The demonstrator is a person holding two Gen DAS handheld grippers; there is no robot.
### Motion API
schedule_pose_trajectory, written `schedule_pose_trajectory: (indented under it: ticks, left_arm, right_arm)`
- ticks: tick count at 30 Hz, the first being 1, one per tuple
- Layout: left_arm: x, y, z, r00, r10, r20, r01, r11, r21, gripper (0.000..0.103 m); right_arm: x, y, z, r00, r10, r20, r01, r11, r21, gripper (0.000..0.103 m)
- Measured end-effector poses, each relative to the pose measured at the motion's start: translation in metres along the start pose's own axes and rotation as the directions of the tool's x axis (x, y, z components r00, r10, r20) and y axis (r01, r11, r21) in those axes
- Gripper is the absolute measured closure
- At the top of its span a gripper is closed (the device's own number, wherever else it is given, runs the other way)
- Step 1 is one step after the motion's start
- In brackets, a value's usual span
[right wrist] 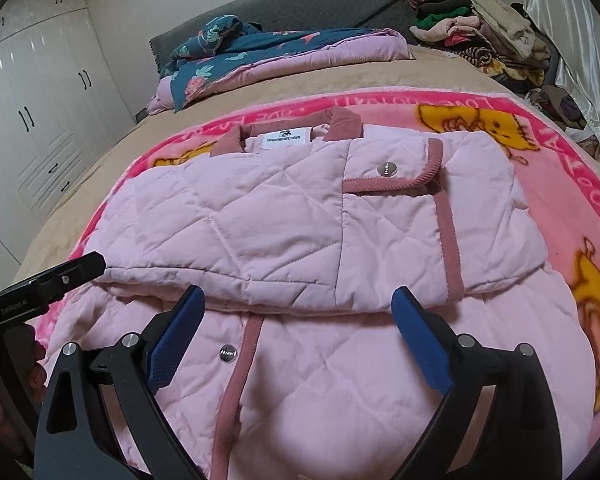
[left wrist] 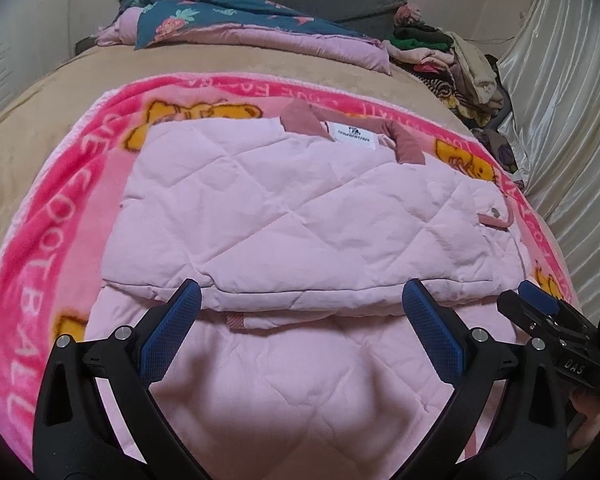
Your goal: Fold large clothes
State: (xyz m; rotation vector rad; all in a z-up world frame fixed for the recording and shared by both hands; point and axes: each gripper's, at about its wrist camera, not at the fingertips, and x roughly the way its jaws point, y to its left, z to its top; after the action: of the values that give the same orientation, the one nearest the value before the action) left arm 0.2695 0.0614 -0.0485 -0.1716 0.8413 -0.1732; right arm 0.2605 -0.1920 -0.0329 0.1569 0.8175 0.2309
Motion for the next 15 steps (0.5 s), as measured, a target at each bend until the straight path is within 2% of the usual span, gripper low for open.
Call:
schedule_pose_trajectory:
  ticks: [6, 15]
  left_arm:
    - [-0.012, -0.006, -0.002, 1.000, -0.009, 0.022, 0.009, 1.000, 0.009, 0.008]
    - [-0.030, -0.018, -0.006, 0.997, 0.025, 0.068, -0.027, 0.999, 0.034, 0.008]
  right_arm:
    - [-0.016, -0.003, -0.004, 1.000, 0.008, 0.029, -0.009, 1.000, 0.023, 0.005]
    - [-0.042, -0.007, -0.008, 0.997, -0.027, 0.077, 0.027, 1.000, 0.008, 0.005]
